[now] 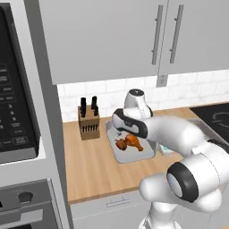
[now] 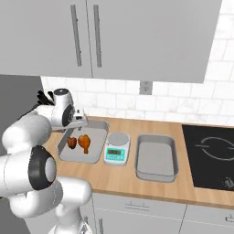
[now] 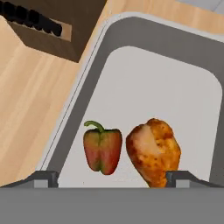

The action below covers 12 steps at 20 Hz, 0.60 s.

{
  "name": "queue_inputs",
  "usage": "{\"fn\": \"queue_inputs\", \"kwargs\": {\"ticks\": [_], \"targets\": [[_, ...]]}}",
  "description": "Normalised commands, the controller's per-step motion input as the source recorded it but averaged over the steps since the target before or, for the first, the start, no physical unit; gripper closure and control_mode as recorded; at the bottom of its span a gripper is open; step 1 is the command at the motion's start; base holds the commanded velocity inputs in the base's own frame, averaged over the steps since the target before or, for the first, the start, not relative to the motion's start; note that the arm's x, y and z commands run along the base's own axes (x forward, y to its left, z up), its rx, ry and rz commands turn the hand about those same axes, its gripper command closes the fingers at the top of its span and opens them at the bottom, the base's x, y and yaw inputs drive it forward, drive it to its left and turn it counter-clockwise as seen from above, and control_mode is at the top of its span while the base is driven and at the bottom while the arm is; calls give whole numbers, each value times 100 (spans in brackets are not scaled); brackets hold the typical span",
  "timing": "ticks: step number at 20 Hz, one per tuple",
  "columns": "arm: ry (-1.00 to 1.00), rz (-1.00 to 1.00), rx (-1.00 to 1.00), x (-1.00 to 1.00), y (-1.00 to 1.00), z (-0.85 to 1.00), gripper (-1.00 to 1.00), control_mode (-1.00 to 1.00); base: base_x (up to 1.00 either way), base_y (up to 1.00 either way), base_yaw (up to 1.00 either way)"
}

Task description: Place one bell pepper and one chicken drumstick in each tupperware on the nearby counter, to pack two identical lunches.

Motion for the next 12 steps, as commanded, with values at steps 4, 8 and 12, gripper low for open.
{"fn": "queue_inputs", "kwargs": {"ticks": [4, 8, 12], "targets": [[-38, 0, 6, -100, -48, 80, -100, -100, 0, 0, 0], [-44, -2, 5, -100, -50, 78, -100, -100, 0, 0, 0], [-41, -5, 4, -100, -44, 99, -100, -100, 0, 0, 0]]}}
